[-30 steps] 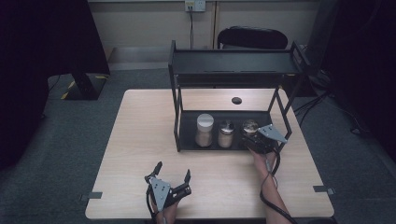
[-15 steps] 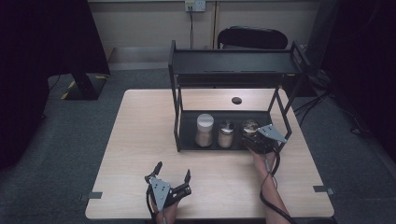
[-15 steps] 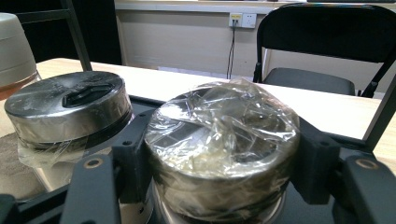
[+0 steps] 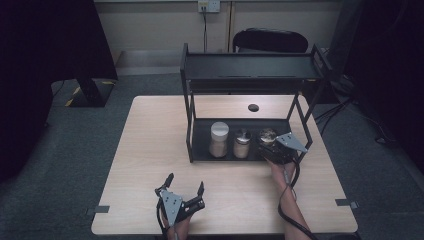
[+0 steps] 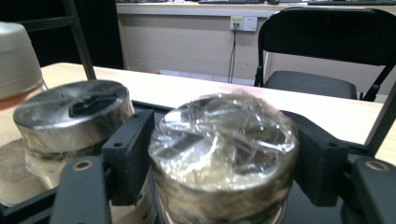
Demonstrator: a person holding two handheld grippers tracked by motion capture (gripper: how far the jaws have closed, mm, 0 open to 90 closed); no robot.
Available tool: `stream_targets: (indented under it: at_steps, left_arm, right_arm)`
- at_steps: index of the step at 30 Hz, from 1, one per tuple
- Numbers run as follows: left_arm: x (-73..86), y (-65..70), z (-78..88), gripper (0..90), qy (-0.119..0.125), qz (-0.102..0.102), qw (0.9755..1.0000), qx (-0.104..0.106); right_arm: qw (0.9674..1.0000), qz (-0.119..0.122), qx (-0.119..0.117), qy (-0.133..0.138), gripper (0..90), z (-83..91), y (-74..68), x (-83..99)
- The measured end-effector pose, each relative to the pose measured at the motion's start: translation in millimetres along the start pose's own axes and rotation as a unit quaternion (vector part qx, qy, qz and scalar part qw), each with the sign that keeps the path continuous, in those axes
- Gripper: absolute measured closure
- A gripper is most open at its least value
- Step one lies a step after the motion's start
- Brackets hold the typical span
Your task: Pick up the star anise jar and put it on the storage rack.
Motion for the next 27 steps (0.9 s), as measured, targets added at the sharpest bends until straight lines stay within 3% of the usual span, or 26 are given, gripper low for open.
stream_targets:
  at_steps: [11, 16, 27]
  left_arm:
    - [-0.1, 0.0, 0.0, 0.3, 0.000, 0.000, 1.0000, 0.000]
    - [-0.1, 0.0, 0.0, 0.3, 0.000, 0.000, 1.0000, 0.000]
    - [-0.1, 0.0, 0.0, 0.3, 0.000, 0.000, 1.0000, 0.000]
  right_arm:
    - [0.9996, -0.004, 0.026, 0.006, 1.0, -1.3, -5.0, -2.9]
    - [0.9990, 0.001, 0.042, 0.016, 0.0, -1.0, -9.6, -5.5]
    - [0.9993, -0.001, 0.035, 0.011, 0.0, 1.3, -6.2, -5.1]
Point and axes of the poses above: each handheld gripper's, and its own axes: z roughly backward along the jaws, x roughly out of its underside, y roughly to its right, the point moved 6 cm from there along -z, roughly forward along the jaws, and after that the axes turned 6 degrees about -y, right-handed, at the moved point
